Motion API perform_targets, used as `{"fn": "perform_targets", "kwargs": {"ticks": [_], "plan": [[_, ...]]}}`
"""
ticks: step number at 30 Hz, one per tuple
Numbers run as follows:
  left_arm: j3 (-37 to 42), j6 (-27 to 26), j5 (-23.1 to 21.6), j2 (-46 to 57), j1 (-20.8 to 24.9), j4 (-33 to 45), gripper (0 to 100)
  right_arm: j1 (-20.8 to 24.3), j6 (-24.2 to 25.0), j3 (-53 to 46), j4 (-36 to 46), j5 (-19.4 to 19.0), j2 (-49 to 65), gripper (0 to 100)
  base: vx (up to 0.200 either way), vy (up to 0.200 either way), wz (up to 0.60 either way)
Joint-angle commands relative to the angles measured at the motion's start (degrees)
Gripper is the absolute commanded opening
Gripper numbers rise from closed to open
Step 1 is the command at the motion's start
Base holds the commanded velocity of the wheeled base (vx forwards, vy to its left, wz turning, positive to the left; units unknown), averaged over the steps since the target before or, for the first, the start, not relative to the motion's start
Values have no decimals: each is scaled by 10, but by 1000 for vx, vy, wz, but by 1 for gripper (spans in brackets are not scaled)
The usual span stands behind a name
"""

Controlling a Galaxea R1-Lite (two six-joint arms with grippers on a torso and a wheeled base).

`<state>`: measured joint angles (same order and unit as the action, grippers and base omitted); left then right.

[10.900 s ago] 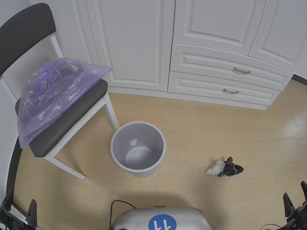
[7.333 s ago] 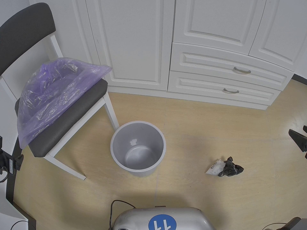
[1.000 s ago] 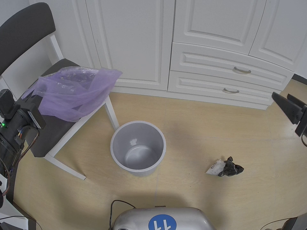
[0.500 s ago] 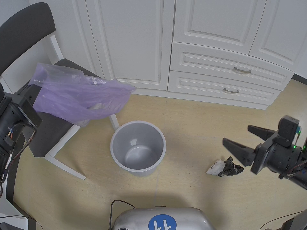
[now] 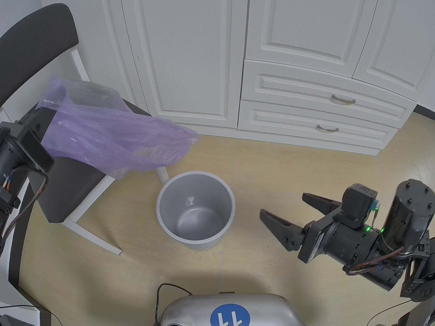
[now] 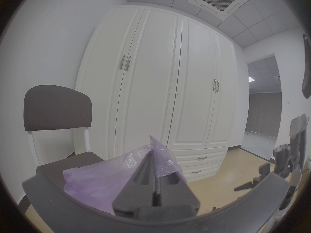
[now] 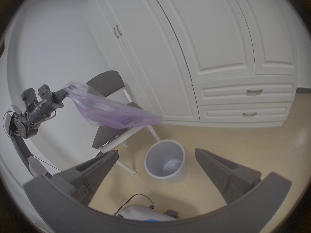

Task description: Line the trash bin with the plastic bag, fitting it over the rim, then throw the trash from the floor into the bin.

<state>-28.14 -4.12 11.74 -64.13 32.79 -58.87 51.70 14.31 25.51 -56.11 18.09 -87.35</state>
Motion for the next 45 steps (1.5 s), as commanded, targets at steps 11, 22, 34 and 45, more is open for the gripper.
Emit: {"fn": "perform_targets", "kwargs": {"ticks": [11,22,34,45], "plan": [[-9,-1,0,25,46,-1,0,17,33,9,-14,-2,-78,100,0,0,0],[-13,-3,-1,36,77,-5,0,21,72,10,-57,0,-140,100,0,0,0],[-13,6,-2,35,97,-17,0,16,87,47,-60,-8,-203,100,0,0,0],[-12,8,-2,33,97,-17,0,18,103,109,-91,-12,-309,100,0,0,0]]}}
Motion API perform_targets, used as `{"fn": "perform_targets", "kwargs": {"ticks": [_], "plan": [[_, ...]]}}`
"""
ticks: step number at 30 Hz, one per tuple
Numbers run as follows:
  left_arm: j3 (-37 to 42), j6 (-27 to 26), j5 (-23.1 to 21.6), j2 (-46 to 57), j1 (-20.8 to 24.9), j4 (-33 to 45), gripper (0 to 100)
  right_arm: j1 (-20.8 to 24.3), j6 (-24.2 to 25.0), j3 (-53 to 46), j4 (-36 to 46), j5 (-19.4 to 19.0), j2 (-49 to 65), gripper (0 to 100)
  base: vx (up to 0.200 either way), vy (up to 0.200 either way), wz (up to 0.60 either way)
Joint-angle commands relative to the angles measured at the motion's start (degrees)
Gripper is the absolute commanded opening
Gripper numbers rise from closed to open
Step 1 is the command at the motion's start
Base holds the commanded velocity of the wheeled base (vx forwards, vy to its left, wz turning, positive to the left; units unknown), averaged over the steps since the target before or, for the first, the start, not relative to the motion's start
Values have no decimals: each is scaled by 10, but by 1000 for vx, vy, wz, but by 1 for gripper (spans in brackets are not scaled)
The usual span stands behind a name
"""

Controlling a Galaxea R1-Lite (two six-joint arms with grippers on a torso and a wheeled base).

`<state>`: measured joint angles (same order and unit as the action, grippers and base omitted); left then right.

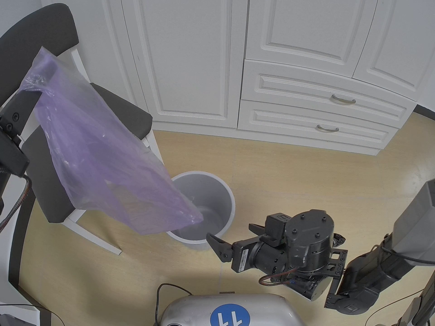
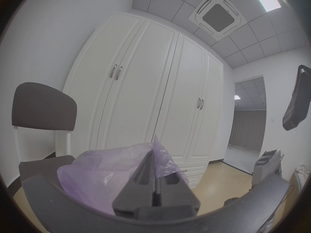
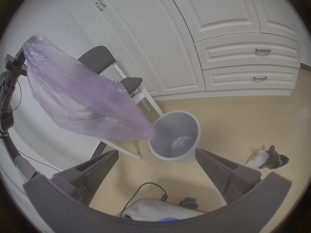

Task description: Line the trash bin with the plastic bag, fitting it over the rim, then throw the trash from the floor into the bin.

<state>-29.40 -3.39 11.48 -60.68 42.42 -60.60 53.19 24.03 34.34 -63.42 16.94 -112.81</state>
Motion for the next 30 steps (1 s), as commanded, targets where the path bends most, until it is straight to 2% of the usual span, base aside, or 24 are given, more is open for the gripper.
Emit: {"fn": "perform_targets", "kwargs": {"ticks": [1,9,19,30], "plan": [[0,0,0,-1,0,0,0,4,8,20,-19,-1,-57,100,0,0,0],[0,0,0,-5,0,0,0,37,41,28,-28,-2,-115,100,0,0,0],[2,0,0,-7,0,0,0,40,56,56,-127,4,-176,100,0,0,0],[3,-1,0,-8,1,0,0,58,83,82,-149,7,-224,100,0,0,0]]}}
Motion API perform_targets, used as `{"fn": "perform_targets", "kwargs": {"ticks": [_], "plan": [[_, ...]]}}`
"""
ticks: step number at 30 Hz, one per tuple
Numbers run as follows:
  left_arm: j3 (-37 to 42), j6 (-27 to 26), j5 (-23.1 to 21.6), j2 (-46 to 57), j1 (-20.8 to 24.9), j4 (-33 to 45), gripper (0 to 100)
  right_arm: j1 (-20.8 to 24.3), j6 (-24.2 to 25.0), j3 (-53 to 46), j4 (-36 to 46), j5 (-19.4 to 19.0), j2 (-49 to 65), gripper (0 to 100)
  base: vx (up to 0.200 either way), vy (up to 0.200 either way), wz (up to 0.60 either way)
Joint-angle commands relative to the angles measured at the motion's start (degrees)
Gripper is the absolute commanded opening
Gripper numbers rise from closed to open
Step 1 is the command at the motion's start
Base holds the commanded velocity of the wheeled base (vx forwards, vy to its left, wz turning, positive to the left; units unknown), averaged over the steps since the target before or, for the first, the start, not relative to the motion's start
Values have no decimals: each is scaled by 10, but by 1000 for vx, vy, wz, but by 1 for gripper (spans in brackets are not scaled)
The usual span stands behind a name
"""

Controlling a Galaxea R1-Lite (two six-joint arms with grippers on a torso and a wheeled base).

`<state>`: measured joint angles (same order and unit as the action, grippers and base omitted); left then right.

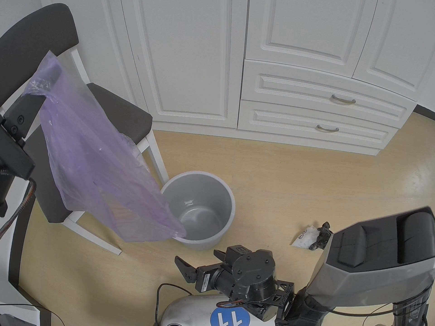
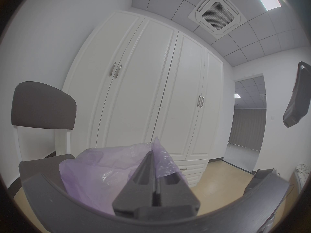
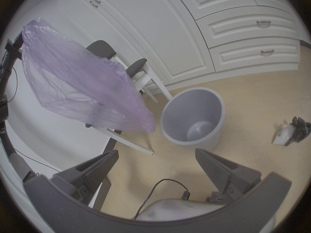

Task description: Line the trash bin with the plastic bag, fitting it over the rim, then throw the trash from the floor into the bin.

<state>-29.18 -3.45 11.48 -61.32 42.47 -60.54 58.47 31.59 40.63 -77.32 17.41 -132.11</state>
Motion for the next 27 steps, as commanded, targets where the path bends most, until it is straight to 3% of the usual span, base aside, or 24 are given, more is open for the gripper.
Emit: {"fn": "perform_targets", "kwargs": {"ticks": [1,9,19,24,27], "plan": [[1,-1,-1,-1,0,0,0,2,9,23,-16,3,-33,100,0,0,0],[1,-2,0,-1,1,0,0,-15,11,38,-64,23,-30,100,0,0,0],[1,-2,0,-3,3,0,0,-5,21,53,-127,25,-65,100,0,0,0],[0,-2,-1,-3,4,-1,0,12,50,104,-127,27,-85,100,0,0,0],[-3,-2,-1,1,4,-1,0,16,40,157,-127,52,-102,100,0,0,0]]}}
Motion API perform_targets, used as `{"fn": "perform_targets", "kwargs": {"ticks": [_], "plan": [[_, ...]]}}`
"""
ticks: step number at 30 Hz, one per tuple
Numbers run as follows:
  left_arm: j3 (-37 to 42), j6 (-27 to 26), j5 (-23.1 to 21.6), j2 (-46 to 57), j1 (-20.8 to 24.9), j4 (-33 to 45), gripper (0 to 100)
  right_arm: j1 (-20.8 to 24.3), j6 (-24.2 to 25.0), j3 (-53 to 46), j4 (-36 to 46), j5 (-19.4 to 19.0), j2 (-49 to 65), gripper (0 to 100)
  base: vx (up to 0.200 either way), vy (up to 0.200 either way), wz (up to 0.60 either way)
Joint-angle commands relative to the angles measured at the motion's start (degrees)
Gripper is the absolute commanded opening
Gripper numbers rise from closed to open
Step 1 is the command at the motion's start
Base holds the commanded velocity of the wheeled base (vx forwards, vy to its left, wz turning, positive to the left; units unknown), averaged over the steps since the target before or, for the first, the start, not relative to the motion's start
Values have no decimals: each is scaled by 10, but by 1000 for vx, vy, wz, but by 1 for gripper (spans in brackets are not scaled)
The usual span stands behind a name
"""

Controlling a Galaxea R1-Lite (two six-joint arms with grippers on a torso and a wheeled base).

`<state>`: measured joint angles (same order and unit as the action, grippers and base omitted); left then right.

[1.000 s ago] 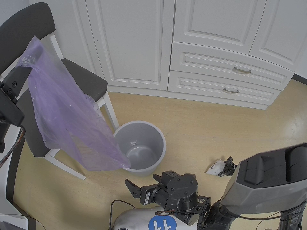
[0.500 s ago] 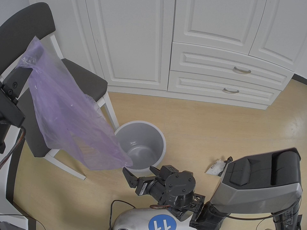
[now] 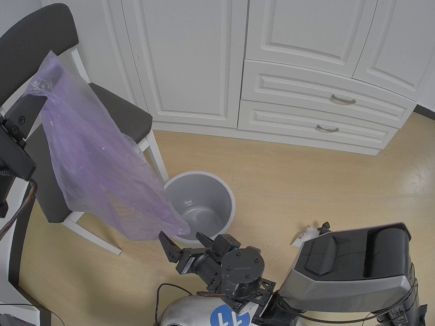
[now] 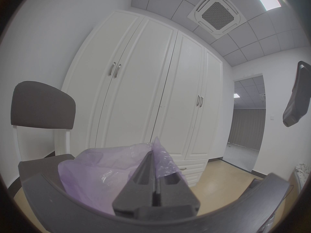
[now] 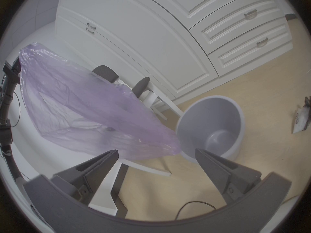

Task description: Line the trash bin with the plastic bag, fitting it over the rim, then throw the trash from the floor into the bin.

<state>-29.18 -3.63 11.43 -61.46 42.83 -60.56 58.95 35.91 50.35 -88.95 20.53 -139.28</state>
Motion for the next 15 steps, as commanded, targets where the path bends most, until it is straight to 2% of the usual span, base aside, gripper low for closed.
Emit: {"fn": "perform_targets", "kwargs": {"ticks": [1,7,15], "plan": [[-3,0,0,5,1,-1,0,10,-7,69,-10,25,-28,100,0,0,0],[-3,-1,1,6,1,-3,0,-2,-20,125,19,33,-32,100,0,0,0],[-3,-1,1,-3,1,-25,0,-9,-20,141,27,46,-64,100,0,0,0]]}}
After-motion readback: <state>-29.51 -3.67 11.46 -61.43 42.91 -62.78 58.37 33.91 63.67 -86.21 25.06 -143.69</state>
